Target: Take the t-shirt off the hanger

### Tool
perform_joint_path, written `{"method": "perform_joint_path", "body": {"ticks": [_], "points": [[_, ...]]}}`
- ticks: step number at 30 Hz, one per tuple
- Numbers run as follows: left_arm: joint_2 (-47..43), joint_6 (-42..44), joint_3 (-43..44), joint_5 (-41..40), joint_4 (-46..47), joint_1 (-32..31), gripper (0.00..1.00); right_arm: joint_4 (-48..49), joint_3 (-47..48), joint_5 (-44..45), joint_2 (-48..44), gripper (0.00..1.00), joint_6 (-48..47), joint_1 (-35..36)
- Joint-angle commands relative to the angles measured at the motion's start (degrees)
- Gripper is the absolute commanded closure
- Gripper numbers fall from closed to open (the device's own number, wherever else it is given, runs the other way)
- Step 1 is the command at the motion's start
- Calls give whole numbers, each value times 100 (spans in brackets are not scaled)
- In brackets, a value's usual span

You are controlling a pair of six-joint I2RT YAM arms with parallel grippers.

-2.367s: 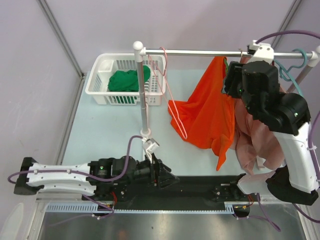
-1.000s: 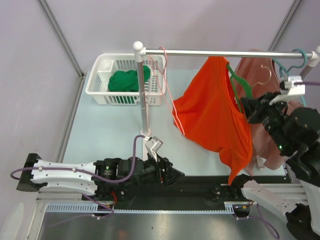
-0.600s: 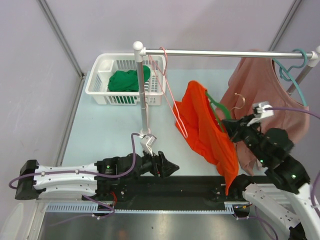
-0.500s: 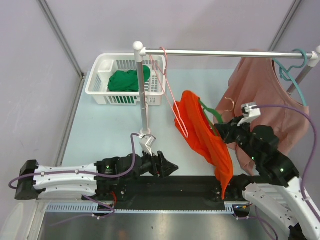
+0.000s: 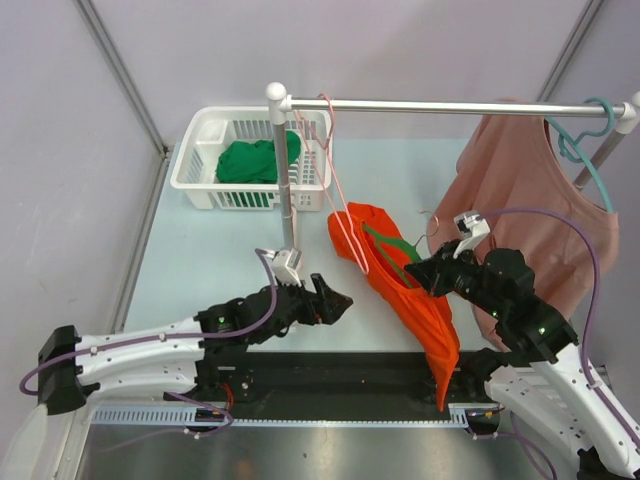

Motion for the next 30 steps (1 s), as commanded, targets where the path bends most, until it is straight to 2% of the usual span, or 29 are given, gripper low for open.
{"method": "perform_joint_path", "body": {"ticks": [1,4,12,16,19,26,30], "points": [[570,-161,665,-267,-92,267,16,263,-45,-412,-160,100,84,71],[756,-188,701,-118,302,416,23,-36,-18,-210,-151,100,75,142],[1424,-522,1166,-162,576,741,22,-388,-9,19,-195,100,66,317],[1688,-662,1360,-249,654,812,43,-440,-18,81,-169,100,118,388],[1863,-680,1518,-320,831,812,43,-493,-1,186,-169,100,83,432],[2435,-838,2150,-592,357,874,38,-511,8,116,-230,100,39,458],[2708,-952,2327,-732,33,909,42,-520,-9,72,-353,100,39,458]]}}
